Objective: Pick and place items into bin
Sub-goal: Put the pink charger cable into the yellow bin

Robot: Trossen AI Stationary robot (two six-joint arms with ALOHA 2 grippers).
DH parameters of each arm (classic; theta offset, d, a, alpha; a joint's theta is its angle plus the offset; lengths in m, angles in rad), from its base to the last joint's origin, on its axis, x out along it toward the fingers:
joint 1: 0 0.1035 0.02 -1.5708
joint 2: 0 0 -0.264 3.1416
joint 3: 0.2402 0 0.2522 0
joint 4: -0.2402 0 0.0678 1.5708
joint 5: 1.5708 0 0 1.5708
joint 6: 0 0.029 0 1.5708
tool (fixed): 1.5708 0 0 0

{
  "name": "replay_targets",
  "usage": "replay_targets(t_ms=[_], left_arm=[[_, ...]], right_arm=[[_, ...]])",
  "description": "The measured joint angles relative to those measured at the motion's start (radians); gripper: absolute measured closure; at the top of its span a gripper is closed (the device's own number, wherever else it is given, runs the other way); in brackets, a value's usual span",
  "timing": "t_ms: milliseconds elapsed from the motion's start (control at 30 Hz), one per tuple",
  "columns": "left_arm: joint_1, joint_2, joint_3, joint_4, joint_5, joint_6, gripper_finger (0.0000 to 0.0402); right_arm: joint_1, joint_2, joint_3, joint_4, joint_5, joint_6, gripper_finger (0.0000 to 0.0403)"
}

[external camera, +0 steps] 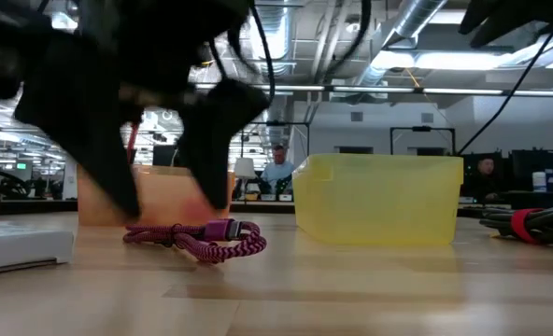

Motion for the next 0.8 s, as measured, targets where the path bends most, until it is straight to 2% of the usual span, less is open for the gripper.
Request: replay_targets(t_ms=[133, 233, 367, 667, 733, 800], left_arm=[[0.000, 0.047, 0.001, 0.011, -0.001, 0.003, 0.0146], [0.000, 0.053, 0.002, 0.015, 0.004, 0.003, 0.0167], [0.007, 0.051, 0.001, 0.019, 0.016, 0.006, 0.0222], [0.036, 0.052, 0.008, 0.016, 0.006, 0.023, 0.0377], [0.044, 0.045, 0.025, -0.028, -0.032, 0.036, 0.0390], [0.048, 0.026, 0.054, -0.082, -0.087, 0.046, 0.0386]], right_arm=[[0.000, -0.001, 0.000, 0.016, 0.000, -0.012, 0.0268], [0.000, -0.001, 0.000, 0.016, 0.000, -0.014, 0.0270], [0.000, -0.001, 0.000, 0.016, 0.000, -0.014, 0.0270], [0.000, -0.001, 0.000, 0.019, 0.000, -0.015, 0.0270], [0.000, -0.001, 0.000, 0.019, -0.001, -0.015, 0.0269], [0.000, -0.001, 0.000, 0.019, -0.001, -0.015, 0.0268]])
